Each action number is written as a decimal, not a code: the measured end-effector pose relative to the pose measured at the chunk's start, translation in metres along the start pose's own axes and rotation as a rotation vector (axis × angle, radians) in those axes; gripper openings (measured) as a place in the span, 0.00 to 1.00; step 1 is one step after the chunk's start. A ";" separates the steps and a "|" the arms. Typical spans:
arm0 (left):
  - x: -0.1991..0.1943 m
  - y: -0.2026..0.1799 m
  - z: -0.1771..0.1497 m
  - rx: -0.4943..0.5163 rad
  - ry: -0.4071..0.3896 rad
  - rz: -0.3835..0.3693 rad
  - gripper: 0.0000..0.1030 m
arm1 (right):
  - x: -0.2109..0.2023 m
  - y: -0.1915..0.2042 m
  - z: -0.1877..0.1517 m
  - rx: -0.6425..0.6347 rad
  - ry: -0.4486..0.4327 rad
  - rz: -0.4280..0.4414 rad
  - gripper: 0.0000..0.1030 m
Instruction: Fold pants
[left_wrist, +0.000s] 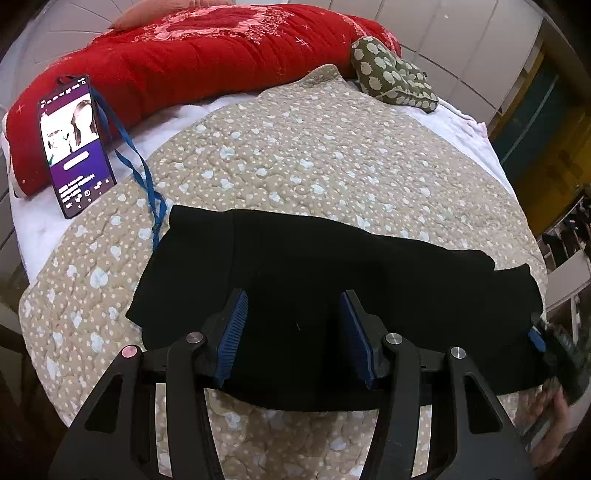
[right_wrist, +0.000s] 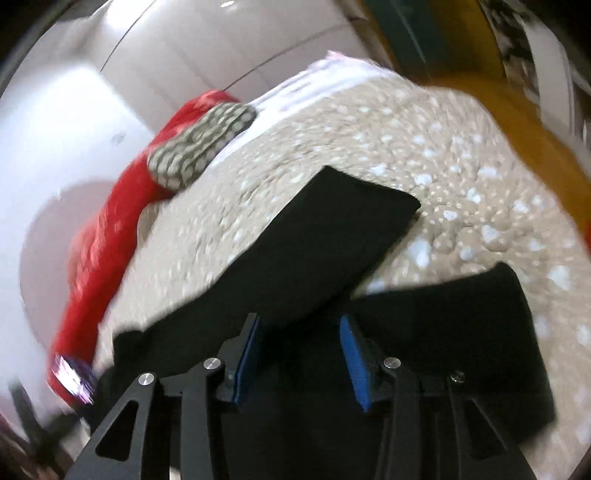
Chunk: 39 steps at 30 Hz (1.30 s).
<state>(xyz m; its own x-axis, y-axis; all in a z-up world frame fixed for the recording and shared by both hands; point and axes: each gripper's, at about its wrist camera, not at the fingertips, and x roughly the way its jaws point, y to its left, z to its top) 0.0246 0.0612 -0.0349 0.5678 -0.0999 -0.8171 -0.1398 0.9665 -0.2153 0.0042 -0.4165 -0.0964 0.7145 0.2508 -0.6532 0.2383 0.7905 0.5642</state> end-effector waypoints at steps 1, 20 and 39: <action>0.001 0.000 0.001 -0.004 0.004 0.005 0.50 | 0.005 -0.004 0.005 0.028 0.000 0.014 0.41; -0.013 0.014 0.005 -0.016 0.001 0.022 0.50 | -0.068 -0.031 -0.048 -0.039 0.022 -0.083 0.12; -0.035 0.077 0.019 -0.106 -0.016 0.115 0.50 | -0.008 0.207 -0.149 -0.719 0.222 0.418 0.19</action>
<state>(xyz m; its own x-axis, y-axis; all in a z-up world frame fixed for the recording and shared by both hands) 0.0096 0.1436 -0.0126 0.5561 0.0147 -0.8310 -0.2887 0.9410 -0.1766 -0.0504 -0.1713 -0.0492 0.4876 0.6444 -0.5890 -0.5440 0.7520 0.3723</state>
